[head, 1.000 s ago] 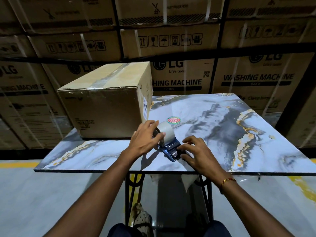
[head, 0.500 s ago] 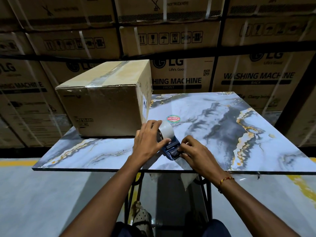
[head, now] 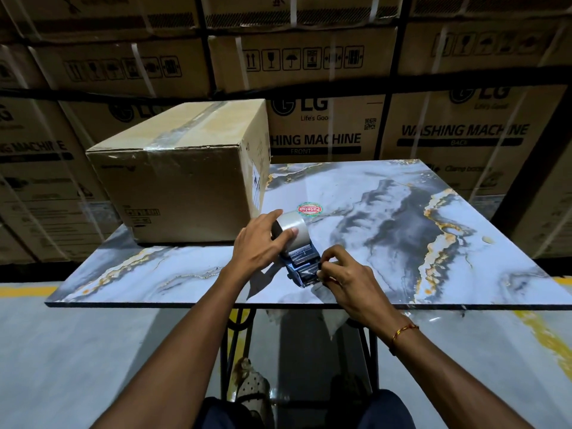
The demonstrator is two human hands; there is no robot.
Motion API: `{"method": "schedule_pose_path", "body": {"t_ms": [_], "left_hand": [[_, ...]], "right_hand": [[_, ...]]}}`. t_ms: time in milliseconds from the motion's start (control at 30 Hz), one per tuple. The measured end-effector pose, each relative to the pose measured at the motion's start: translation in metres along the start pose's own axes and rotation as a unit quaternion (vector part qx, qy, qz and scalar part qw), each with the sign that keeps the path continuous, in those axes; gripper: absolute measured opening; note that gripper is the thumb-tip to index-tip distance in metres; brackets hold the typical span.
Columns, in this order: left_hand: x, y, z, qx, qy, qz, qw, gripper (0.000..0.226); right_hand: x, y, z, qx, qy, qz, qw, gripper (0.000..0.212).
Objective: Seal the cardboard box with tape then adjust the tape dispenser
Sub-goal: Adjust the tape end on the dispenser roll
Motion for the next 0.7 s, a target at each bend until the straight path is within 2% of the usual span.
{"method": "schedule_pose_path", "body": {"t_ms": [267,433,700], "left_hand": [[-0.006,-0.004,0.009,-0.036,0.153,-0.026,0.987,0.062],[-0.001,-0.006,0.019,-0.023,0.201,-0.002,0.979,0.045],[-0.003,-0.011,0.02,0.0,0.181,-0.002,0.983,0.046]], "right_hand": [[-0.007,0.01,-0.001,-0.011,-0.036,-0.008,0.999,0.02],[-0.015,0.007,0.001,0.007,-0.034,0.008,0.999,0.015],[-0.018,0.007,0.008,0.039,0.016,0.042,0.998,0.012]]}}
Point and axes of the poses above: each hand's wrist, its own y-axis away from the middle knuckle, its own z-axis out of the palm, x = y × z, the point moved 8 cm from there along -y, towards the middle knuckle, and after that the axes turned 13 degrees about -x, right-handed, at the moved point
